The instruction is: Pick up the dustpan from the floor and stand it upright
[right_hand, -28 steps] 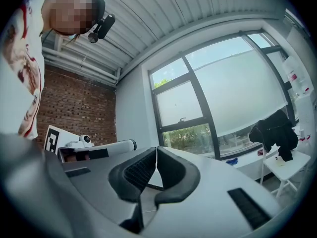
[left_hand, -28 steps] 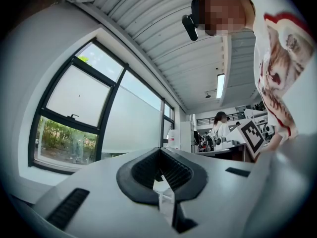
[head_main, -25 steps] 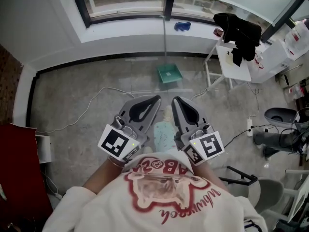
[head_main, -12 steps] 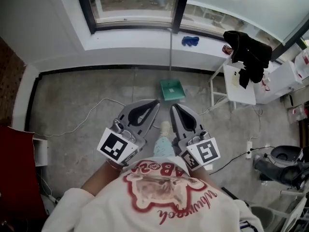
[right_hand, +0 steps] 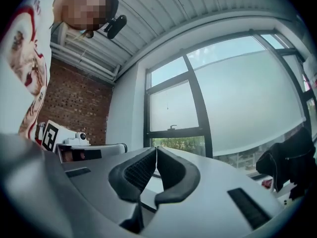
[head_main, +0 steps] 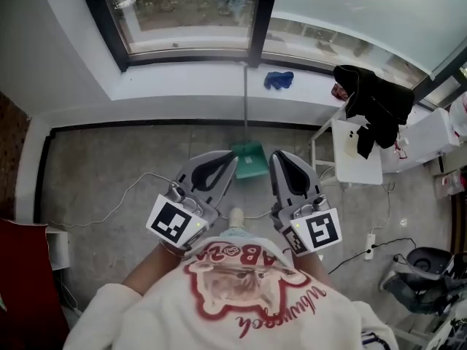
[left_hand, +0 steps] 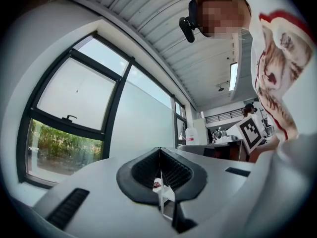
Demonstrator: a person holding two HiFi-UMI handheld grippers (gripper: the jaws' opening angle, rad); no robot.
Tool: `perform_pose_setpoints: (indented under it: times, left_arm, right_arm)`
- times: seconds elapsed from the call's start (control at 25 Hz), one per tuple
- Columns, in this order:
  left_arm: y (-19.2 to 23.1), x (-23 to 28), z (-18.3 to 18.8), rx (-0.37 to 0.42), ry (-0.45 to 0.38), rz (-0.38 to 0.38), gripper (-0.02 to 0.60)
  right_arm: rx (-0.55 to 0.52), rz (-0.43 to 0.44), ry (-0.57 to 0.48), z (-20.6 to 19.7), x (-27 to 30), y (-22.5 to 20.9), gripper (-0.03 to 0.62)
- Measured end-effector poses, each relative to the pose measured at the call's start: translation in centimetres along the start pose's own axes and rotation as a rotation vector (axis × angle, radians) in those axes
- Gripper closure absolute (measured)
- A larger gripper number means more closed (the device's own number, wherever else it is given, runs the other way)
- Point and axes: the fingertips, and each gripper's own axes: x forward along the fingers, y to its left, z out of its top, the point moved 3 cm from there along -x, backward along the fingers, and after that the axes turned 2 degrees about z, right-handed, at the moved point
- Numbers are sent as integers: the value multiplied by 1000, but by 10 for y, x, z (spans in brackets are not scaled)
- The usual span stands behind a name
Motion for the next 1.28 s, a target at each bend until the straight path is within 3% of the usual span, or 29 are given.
perform_pose_setpoints:
  times: [0.32, 0.72, 1.0, 1.28]
  left_arm:
    - [40, 85, -21, -12, 23, 14, 560]
    - [78, 125, -56, -55, 113, 58, 560]
    - [117, 160, -75, -71, 112, 3, 560]
    - [182, 219, -99, -85, 137, -50, 560]
  right_arm:
    - [5, 19, 17, -11, 50, -80, 569]
    - [46, 16, 62, -43, 92, -130, 569]
    - [56, -28, 74, -58, 121, -156, 569]
    - [30, -102, 116, -80, 177, -203, 569]
